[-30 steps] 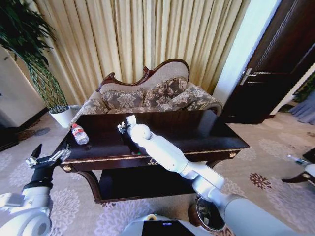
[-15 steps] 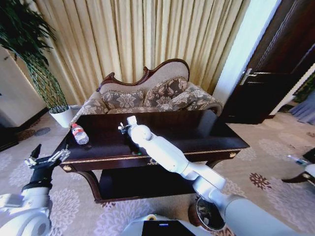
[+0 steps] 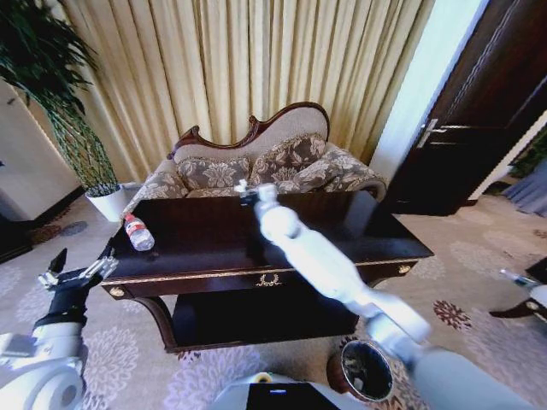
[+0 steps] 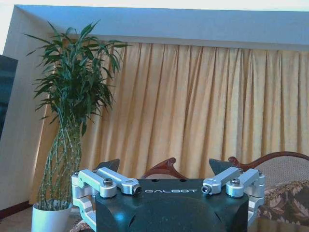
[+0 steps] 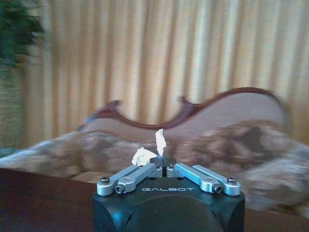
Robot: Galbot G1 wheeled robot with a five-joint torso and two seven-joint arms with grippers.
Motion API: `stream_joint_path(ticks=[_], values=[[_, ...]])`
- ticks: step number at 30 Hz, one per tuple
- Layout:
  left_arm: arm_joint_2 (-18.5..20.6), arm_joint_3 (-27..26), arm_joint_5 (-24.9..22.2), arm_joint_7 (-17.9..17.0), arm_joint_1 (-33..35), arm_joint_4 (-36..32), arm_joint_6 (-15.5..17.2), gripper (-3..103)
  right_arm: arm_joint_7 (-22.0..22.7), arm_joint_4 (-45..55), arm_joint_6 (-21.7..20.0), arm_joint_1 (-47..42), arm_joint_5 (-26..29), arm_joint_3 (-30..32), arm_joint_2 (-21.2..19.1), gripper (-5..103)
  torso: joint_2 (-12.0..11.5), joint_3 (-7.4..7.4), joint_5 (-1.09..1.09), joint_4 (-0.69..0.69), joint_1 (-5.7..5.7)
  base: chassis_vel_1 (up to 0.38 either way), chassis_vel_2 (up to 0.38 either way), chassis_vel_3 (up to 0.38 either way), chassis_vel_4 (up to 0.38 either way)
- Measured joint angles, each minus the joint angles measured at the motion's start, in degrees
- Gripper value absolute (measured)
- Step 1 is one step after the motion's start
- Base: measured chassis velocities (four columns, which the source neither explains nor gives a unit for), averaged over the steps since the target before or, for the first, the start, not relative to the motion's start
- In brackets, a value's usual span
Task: Move to the front of the table and place the trash on the table into the trash bin.
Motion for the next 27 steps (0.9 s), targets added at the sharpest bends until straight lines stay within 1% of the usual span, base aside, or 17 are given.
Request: stream_joint_path(ticks=[3, 4, 6, 7, 9, 10, 12, 13, 14, 16, 17, 20, 21, 24, 25, 26, 27], values=[[1.3, 0.0, -0.8, 0.3, -0.4, 1.2, -0.1, 100, -3.2, 2.6, 2.2, -5.8, -0.2, 7.6, -5.7, 0, 0.0, 0.00, 0.00, 0.02, 0.00, 0.000, 0.000, 0.000, 0.000], [1.3, 0.0, -0.8, 0.3, -0.4, 1.2, -0.1, 100, -3.2, 2.6, 2.2, -5.8, -0.2, 7.6, -5.7, 0, 0.0, 0.00, 0.00, 0.02, 0.00, 0.000, 0.000, 0.000, 0.000], [2.7, 0.1, -2.4, 0.4, -0.7, 1.8, -0.1, 100, -6.2, 4.2, 5.7, -10.1, -0.9, 12.1, -9.8, 0, 0.0, 0.00, -0.01, 0.01, 0.00, 0.000, 0.000, 0.000, 0.000], [2.7, 0.1, -2.4, 0.4, -0.7, 1.8, -0.1, 100, -6.2, 4.2, 5.7, -10.1, -0.9, 12.1, -9.8, 0, 0.0, 0.00, -0.01, 0.01, 0.00, 0.000, 0.000, 0.000, 0.000], [4.8, 0.5, -4.2, 0.4, -1.7, 3.0, -0.1, 100, -9.8, 6.1, 10.8, -16.5, -0.4, 17.2, -13.6, 0, 0.0, -0.01, -0.02, 0.00, 0.00, 0.000, 0.000, 0.000, 0.000], [4.8, 0.5, -4.2, 0.4, -1.7, 3.0, -0.1, 100, -9.8, 6.1, 10.8, -16.5, -0.4, 17.2, -13.6, 0, 0.0, -0.01, -0.02, 0.00, 0.00, 0.000, 0.000, 0.000, 0.000], [6.9, 0.9, -5.5, 0.4, -2.7, 4.2, -0.3, 100, -11.7, 7.4, 13.9, -20.8, 1.5, 20.6, -15.1, 0, 0.0, 0.00, -0.02, 0.00, 0.00, 0.000, 0.000, 0.000, 0.000], [6.9, 0.9, -5.5, 0.4, -2.7, 4.2, -0.3, 100, -11.7, 7.4, 13.9, -20.8, 1.5, 20.6, -15.1, 0, 0.0, 0.00, -0.02, 0.00, 0.00, 0.000, 0.000, 0.000, 0.000], [8.2, 1.0, -6.0, 0.5, -3.1, 4.9, -0.3, 100, -12.0, 8.3, 14.6, -23.2, 2.9, 22.8, -15.6, 0, 0.0, 0.00, -0.01, 0.01, 0.00, 0.000, 0.000, 0.000, 0.000], [10.6, 1.0, -7.2, 0.4, -3.3, 6.1, 0.2, 100, -12.5, 10.3, 14.3, -27.2, 4.5, 27.3, -16.4, 0, 0.0, 0.00, -0.03, 0.04, 0.00, 0.000, 0.000, 0.000, 0.000], [10.6, 1.0, -7.2, 0.4, -3.3, 6.1, 0.2, 100, -12.5, 10.3, 14.3, -27.2, 4.5, 27.3, -16.4, 0, 0.0, 0.00, -0.03, 0.04, 0.00, 0.000, 0.000, 0.000, 0.000], [15.0, 0.7, -8.5, -0.5, -3.8, 8.3, 2.1, 100, -13.4, 14.0, 12.3, -33.4, 5.0, 34.2, -18.2, 0, 0.0, -0.01, -0.04, 0.01, 0.00, 0.000, 0.000, 0.000, 0.000], [15.0, 0.7, -8.5, -0.5, -3.8, 8.3, 2.1, 100, -13.4, 14.0, 12.3, -33.4, 5.0, 34.2, -18.2, 0, 0.0, -0.01, -0.04, 0.01, 0.00, 0.000, 0.000, 0.000, 0.000], [18.0, 0.5, -10.9, -1.8, -4.7, 9.0, 4.3, 100, -13.9, 17.6, 11.0, -38.7, 5.3, 38.9, -19.3, 0, 0.0, -0.01, -0.06, 0.01, 0.00, 0.000, 0.000, 0.000, 0.000], [18.7, 0.5, -11.9, -2.3, -5.1, 9.0, 5.1, 100, -14.1, 18.8, 10.9, -40.6, 5.3, 40.3, -19.4, 0, 0.0, -0.01, -0.05, 0.01, 0.00, 0.000, 0.000, 0.000, 0.000], [18.7, 0.5, -11.9, -2.3, -5.1, 9.0, 5.1, 100, -14.1, 18.8, 10.9, -40.6, 5.3, 40.3, -19.4, 0, 0.0, -0.01, -0.05, 0.01, 0.00, 0.000, 0.000, 0.000, 0.000], [19.4, 0.3, -13.0, -2.9, -5.5, 8.7, 6.4, 100, -14.2, 20.0, 10.9, -42.7, 5.1, 41.8, -19.4, 0, 0.0, -0.01, -0.04, 0.01, 0.00, 0.000, 0.000, 0.000, 0.000]])
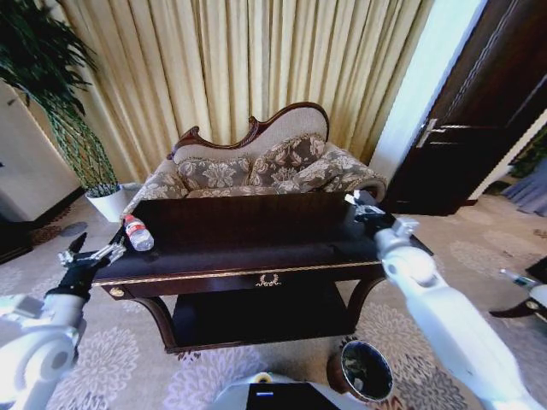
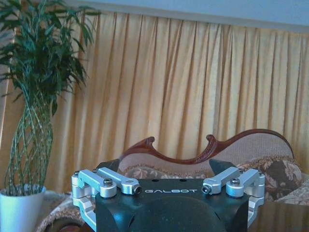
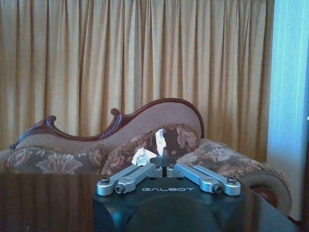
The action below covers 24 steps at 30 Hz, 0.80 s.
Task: Move to the front of the table and place the trash on the table into the trash bin.
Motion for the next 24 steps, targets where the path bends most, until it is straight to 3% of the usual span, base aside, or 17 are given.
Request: stream_joint_path(ticks=[8, 24], values=[[1.1, -2.0, -3.2, -0.7, 0.1, -2.0, 4.4, 100, -0.1, 7.2, 0.5, -9.1, -3.0, 4.9, 3.3, 0, 0.0, 0.00, 0.01, 0.01, 0.00, 0.000, 0.000, 0.000, 0.000], [0.6, -3.2, -2.9, -0.6, 1.1, -3.1, 5.0, 100, 2.3, 15.6, -2.3, -13.6, -5.3, 6.7, 7.7, 0, 0.0, 0.01, -0.01, 0.01, 0.00, 0.000, 0.000, 0.000, 0.000]])
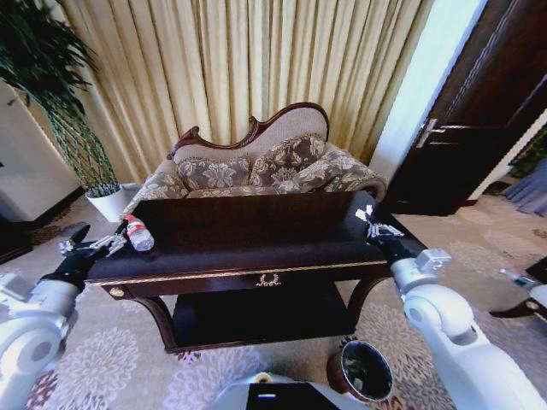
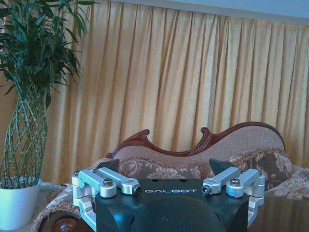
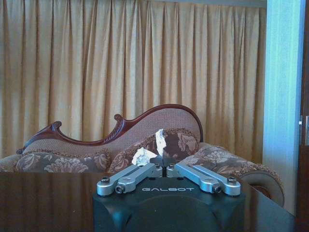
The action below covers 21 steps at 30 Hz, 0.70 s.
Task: Move to the front of the table and place the trash on the table into the trash bin.
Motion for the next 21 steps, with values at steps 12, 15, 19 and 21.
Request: stream_joint_path(ticks=[12, 15, 19, 21], values=[[-1.8, -0.5, 0.2, 1.0, 0.7, -0.8, -0.3, 100, 0.8, 0.7, -0.4, -0.1, 0.0, -0.5, 0.6, 0, 0.0, 0.00, 0.01, 0.00, 0.00, 0.135, -0.142, -0.138, 0.146], [-2.2, -0.5, 0.3, 1.1, 0.8, -1.1, -0.4, 100, 0.8, 0.7, -0.4, -0.2, 0.1, -0.5, 0.6, 0, 0.0, -0.01, 0.01, 0.00, -0.02, 0.225, -0.212, -0.238, 0.236], [-2.6, -0.7, 0.3, 1.2, 1.2, -1.7, -0.5, 100, 0.3, 0.1, 0.0, -0.7, 0.4, -0.8, 0.4, 0, 0.0, -0.01, 0.01, -0.01, -0.03, 0.227, -0.227, -0.222, 0.217], [-2.6, -0.8, 0.3, 1.2, 1.4, -1.8, -0.5, 100, -0.4, -0.5, 0.5, -0.9, 0.1, -0.8, 0.1, 0, 0.0, -0.01, 0.01, 0.00, -0.03, 0.188, -0.189, -0.183, 0.192]])
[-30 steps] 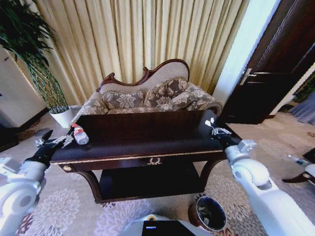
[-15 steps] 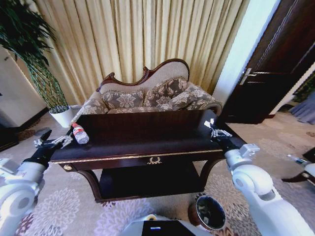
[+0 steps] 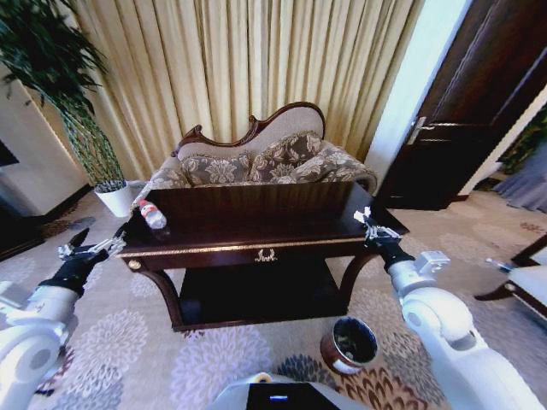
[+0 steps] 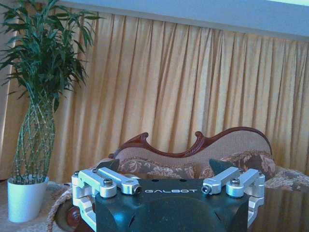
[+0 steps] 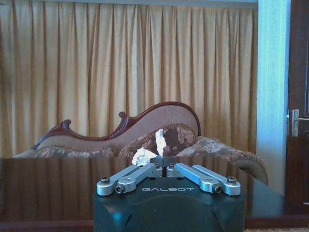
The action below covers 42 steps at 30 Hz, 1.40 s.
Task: Move to the front of the table and place the trash on the table into the trash bin.
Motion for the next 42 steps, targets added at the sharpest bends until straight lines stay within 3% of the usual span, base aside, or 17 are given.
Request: stream_joint_path(ticks=[7, 19, 28, 36, 42], values=[[0.0, -0.7, 0.0, 0.3, 1.0, -0.7, -0.4, 100, -4.8, -2.7, 2.0, -2.4, -3.7, 2.1, -2.3, 0, 0.0, 0.01, 0.00, -0.01, 0.02, 0.152, -0.149, -0.140, 0.142], [-1.1, 0.0, 0.8, 0.3, 0.9, -1.0, -0.4, 100, -4.1, -3.9, 2.1, -3.8, -1.7, -1.1, -0.3, 0, 0.0, 0.00, -0.01, 0.01, 0.02, 0.072, -0.066, -0.065, 0.075], [-2.1, 1.6, 2.3, 0.6, 0.9, -1.3, -0.7, 100, -6.3, -19.2, 8.3, -4.9, -8.9, -2.9, 4.9, 0, 0.0, 0.02, 0.00, 0.00, 0.05, 0.000, 0.000, 0.000, 0.000], [-2.4, 3.2, 3.4, 0.6, 0.5, -1.3, -0.7, 100, -8.6, -30.6, 8.7, -4.7, -13.1, -3.7, 8.2, 0, 0.0, 0.01, 0.00, -0.01, 0.03, 0.000, 0.000, 0.000, 0.000], [-3.0, 4.8, 4.5, 0.5, 0.2, -1.6, -0.9, 100, -9.0, -40.5, 6.2, 0.0, -18.2, -5.0, 11.5, 0, 0.0, 0.01, -0.01, 0.00, 0.03, 0.000, 0.000, 0.000, 0.000]])
